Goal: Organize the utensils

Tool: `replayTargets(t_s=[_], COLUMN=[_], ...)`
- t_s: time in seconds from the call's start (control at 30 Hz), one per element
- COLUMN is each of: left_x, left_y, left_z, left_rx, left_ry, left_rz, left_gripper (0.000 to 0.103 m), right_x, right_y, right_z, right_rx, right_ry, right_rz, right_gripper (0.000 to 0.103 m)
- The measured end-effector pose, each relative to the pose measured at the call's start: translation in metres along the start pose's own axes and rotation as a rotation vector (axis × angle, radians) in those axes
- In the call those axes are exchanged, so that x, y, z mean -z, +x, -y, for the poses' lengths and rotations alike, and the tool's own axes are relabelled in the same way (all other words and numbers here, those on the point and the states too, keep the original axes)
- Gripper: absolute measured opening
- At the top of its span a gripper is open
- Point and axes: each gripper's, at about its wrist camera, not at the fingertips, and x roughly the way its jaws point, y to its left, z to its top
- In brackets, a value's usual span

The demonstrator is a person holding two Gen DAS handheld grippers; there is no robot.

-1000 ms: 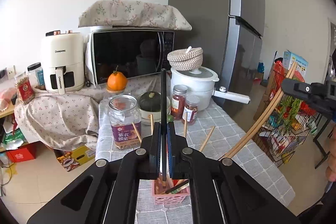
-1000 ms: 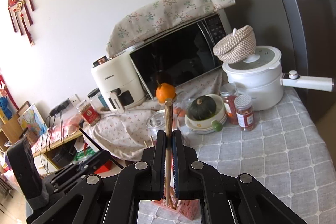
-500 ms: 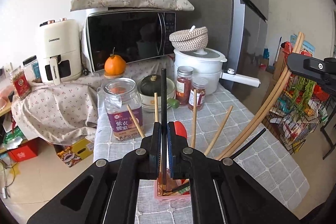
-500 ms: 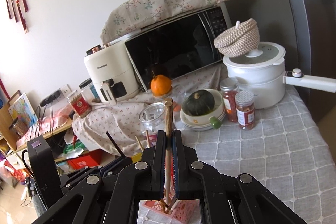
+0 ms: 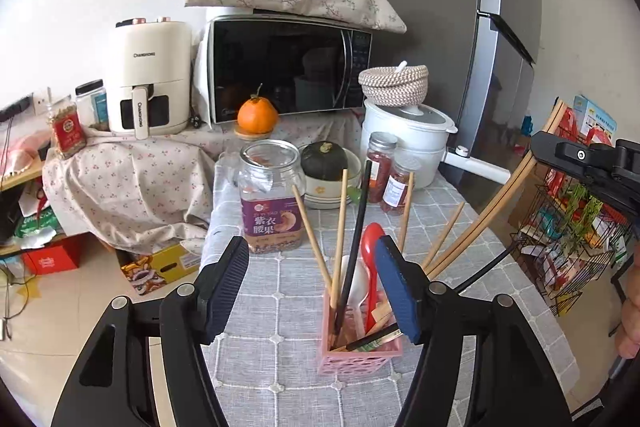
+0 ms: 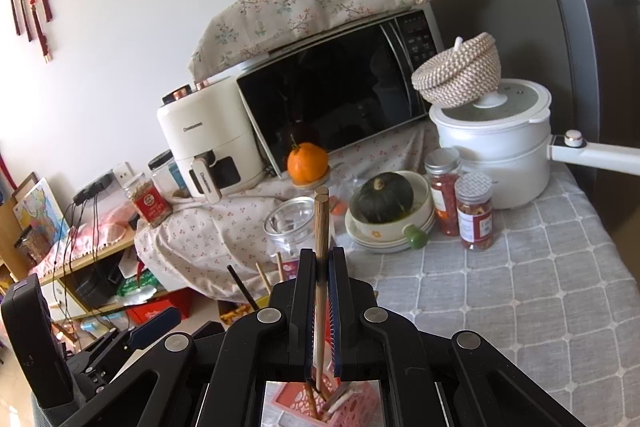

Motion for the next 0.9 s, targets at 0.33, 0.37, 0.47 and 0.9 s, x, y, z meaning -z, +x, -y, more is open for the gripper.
replayTargets(t_s=[0.33, 0.37, 0.47, 0.9], left_x=[0.039, 0.040, 0.041, 0.045], left_y=[0.016, 0.017, 0.020, 0.017], left_z=[-0.024, -0.025, -0.027, -0.014], left_rx=[-0.054, -0.053, -0.039, -0.039], left_ry=[0.059, 0.058, 0.044, -0.005], left_rz=[-0.136, -0.142, -0.160, -0.195], left_gripper=[0.073, 0.073, 0.073, 0.086], right_x=[0.020, 0.023, 0.030, 0.019], right_y=[0.051, 0.056, 0.069, 0.025], right_z=[-0.012, -0.012, -0.013, -0.016], right_rx=[0.012, 0.014, 0.006, 0.049], right_ry=[-0.029, -0.028, -0.025, -0.094], right_rz=[-0.134, -0.146, -0.174, -0.083], right_gripper=[0.005, 0.005, 0.006, 0.073])
